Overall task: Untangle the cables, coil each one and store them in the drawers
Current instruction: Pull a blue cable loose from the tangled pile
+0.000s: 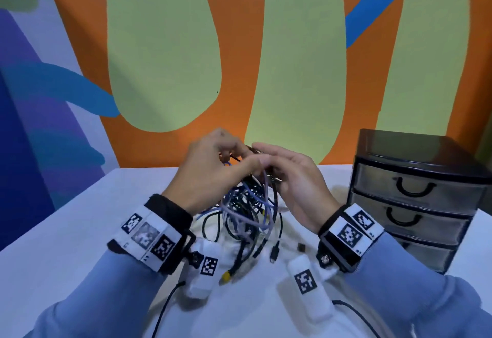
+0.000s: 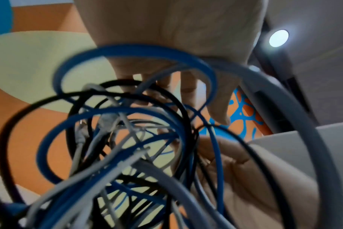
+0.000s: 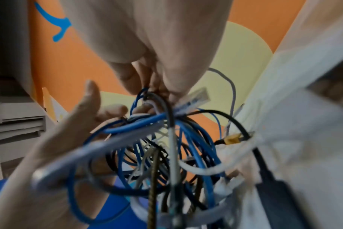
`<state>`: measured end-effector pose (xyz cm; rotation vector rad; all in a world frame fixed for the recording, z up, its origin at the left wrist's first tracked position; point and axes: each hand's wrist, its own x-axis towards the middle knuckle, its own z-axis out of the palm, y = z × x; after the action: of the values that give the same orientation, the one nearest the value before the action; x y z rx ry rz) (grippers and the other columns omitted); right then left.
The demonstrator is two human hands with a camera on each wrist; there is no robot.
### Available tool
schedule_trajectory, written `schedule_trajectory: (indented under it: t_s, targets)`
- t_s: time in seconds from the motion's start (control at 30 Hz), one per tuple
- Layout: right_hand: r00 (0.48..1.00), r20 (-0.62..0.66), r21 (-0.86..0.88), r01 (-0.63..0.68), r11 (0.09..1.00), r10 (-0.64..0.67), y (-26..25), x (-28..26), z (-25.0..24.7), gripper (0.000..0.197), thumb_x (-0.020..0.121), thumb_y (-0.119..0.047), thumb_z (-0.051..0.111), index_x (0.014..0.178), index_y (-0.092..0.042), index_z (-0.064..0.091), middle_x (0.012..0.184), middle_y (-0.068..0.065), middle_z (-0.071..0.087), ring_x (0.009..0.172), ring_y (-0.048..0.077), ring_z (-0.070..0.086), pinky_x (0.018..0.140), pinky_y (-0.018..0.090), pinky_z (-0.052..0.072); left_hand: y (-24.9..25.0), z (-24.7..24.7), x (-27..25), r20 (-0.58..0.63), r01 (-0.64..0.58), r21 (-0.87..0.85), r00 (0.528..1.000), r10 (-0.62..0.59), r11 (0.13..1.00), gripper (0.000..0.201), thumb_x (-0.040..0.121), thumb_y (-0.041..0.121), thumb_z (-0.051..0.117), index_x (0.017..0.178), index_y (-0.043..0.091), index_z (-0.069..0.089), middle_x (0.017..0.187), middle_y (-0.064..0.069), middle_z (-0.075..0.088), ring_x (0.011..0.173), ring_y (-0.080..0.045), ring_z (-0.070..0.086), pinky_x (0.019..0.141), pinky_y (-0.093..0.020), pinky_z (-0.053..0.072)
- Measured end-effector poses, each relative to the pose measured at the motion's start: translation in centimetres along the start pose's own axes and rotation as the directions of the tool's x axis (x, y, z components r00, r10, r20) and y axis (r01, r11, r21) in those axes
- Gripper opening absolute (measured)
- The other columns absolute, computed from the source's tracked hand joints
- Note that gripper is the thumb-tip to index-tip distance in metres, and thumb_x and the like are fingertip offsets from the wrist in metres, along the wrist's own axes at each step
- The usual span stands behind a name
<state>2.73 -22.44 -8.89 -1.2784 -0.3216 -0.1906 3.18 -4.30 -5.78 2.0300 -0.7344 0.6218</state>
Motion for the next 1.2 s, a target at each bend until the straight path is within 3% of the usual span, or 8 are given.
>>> schedule_trajectory:
  t_s: [0.1, 0.27, 0.47, 0.63, 0.8, 1.0, 1.13, 1.2]
  targets:
    - [0.998, 0.017, -0.091, 0.054, 0.994, -0.052, 0.2, -0.1, 0.0, 0.028, 0.104, -0.007, 0.059, 0.127, -0.010, 0.074, 0.113, 0.007, 0.079, 0.104, 0.018, 0.075, 0.084, 0.025, 0.057, -0.2, 0.1, -0.1, 0.034, 0.026, 0.074, 0.999, -0.028, 0.997, 0.026, 0.077, 0.051, 0.090, 0.076, 0.032, 0.072, 0.089, 0.007, 0.065, 0.077, -0.006, 0.054, 0.072, -0.031, 0.045]
    - [0.996, 0.003, -0.107, 0.088, 0.990, -0.088, 0.0, 0.0, -0.1, 0.032, 0.103, 0.000, 0.058, 0.129, -0.011, 0.072, 0.089, -0.001, 0.078, 0.080, 0.013, 0.072, 0.074, 0.022, 0.056, -0.5, 0.5, 0.0, 0.052, 0.005, 0.128, 0.999, -0.012, 0.992, 0.012, 0.084, 0.035, 0.086, 0.084, 0.030, 0.076, 0.088, 0.010, 0.067, 0.077, -0.005, 0.055, 0.068, -0.025, 0.037]
    - [0.992, -0.087, -0.105, 0.079, 0.991, -0.089, 0.1, 0.3, -0.5, 0.035, 0.102, 0.005, 0.049, 0.124, -0.010, 0.072, 0.097, 0.014, 0.080, 0.065, 0.021, 0.069, 0.067, 0.027, 0.057, -1.2, -0.4, 0.5, -0.006, 0.108, -0.217, 0.994, -0.112, 0.970, 0.015, 0.097, 0.019, 0.076, 0.083, 0.017, 0.071, 0.076, 0.013, 0.066, 0.075, -0.009, 0.056, 0.072, -0.023, 0.045]
    - [0.981, -0.160, -0.123, 0.089, 0.988, -0.108, 0.5, 0.8, -1.2, 0.042, 0.102, 0.005, 0.040, 0.121, -0.013, 0.074, 0.085, 0.010, 0.071, 0.059, 0.017, 0.055, 0.057, 0.023, 0.043, -1.1, -1.3, 1.6, -0.147, 0.113, -0.688, 0.946, -0.289, 0.717, 0.016, 0.107, 0.008, 0.056, 0.092, 0.012, 0.059, 0.096, -0.009, 0.073, 0.080, -0.017, 0.065, 0.067, -0.022, 0.052]
    - [0.968, -0.197, -0.157, 0.128, 0.979, -0.158, 0.4, 0.9, -1.1, 0.046, 0.102, 0.004, 0.037, 0.117, -0.017, 0.076, 0.080, 0.003, 0.059, 0.061, 0.015, 0.044, 0.056, 0.020, 0.038, -1.0, -1.9, 3.6, -0.114, 0.115, -0.863, 0.905, -0.411, 0.492, 0.014, 0.107, 0.010, 0.051, 0.094, 0.013, 0.053, 0.074, -0.007, 0.059, 0.062, -0.019, 0.055, 0.055, -0.024, 0.045]
    - [0.918, -0.348, -0.238, 0.108, 0.965, -0.189, 0.7, 1.4, -2.2, 0.045, 0.103, 0.001, 0.037, 0.108, -0.019, 0.077, 0.075, 0.005, 0.044, 0.057, 0.014, 0.031, 0.051, 0.024, 0.029, -0.7, -2.7, 6.7, 0.011, 0.230, -0.698, 0.950, -0.312, 0.678, 0.007, 0.096, 0.018, 0.074, 0.096, 0.013, 0.069, 0.060, 0.006, 0.030, 0.054, -0.014, 0.023, 0.067, -0.032, 0.029]
    - [0.907, -0.372, -0.257, 0.103, 0.961, -0.197, 0.6, 1.6, -2.1, 0.039, 0.103, -0.002, 0.043, 0.101, -0.021, 0.076, 0.070, -0.003, 0.040, 0.055, 0.013, 0.031, 0.048, 0.021, 0.029, -1.9, -2.4, 6.7, -0.094, 0.128, -0.842, 0.922, -0.377, 0.523, 0.027, 0.099, 0.014, 0.070, 0.125, 0.004, 0.071, 0.058, 0.009, 0.038, 0.051, -0.010, 0.025, 0.065, -0.026, 0.040]
    - [0.907, -0.364, -0.284, 0.106, 0.953, -0.210, 0.7, 1.6, -2.3, 0.029, 0.105, -0.008, 0.049, 0.101, -0.022, 0.074, 0.070, -0.002, 0.039, 0.055, 0.013, 0.031, 0.047, 0.021, 0.029, -2.9, -2.0, 6.3, -0.088, 0.171, -0.807, 0.912, -0.401, 0.566, 0.026, 0.099, 0.016, 0.070, 0.122, 0.004, 0.074, 0.059, 0.007, 0.034, 0.048, -0.009, 0.027, 0.064, -0.027, 0.039]
